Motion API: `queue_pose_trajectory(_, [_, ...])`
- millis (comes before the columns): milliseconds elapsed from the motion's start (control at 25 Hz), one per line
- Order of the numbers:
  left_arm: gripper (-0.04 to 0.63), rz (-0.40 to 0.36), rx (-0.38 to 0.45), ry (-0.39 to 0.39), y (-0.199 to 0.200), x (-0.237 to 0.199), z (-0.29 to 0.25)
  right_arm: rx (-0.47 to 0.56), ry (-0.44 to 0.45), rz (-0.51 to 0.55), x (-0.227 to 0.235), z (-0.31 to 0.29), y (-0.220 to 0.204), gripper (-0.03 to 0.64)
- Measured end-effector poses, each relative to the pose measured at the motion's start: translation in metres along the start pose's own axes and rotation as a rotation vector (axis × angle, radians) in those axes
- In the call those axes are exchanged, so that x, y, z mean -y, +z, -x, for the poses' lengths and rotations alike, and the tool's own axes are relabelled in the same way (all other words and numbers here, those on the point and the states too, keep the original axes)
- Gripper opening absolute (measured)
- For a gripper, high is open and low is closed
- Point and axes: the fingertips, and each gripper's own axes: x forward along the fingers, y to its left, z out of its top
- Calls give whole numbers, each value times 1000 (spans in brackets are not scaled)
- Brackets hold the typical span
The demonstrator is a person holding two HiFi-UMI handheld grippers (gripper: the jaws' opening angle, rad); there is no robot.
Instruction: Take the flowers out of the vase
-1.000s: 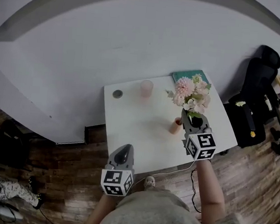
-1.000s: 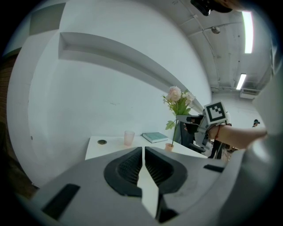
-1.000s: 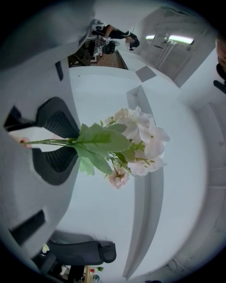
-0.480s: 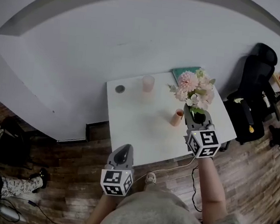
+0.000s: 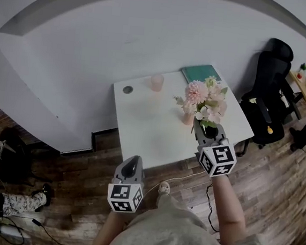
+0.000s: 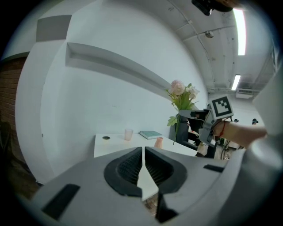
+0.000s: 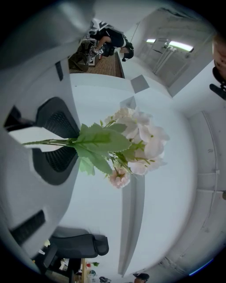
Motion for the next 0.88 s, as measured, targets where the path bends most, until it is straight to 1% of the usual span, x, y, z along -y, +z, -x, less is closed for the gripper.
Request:
queue_pose_trajectory(240, [20,11,-10,8,5,3,13,-21,10,-24,-16,18,1,58])
queue_pose_trajectory(600, [20,13,14,14,-15,21,64,-14,43,-46,-64,83,-9,58])
queue_pose_trajectory(800, [20,20,1,13,-2,26,63,-44,59,-60,-69,88,-6,57])
queue_pose_trajectory(880, [20,21,2,13,-6,30,72,-51,68,-67,-78,102,-11,58])
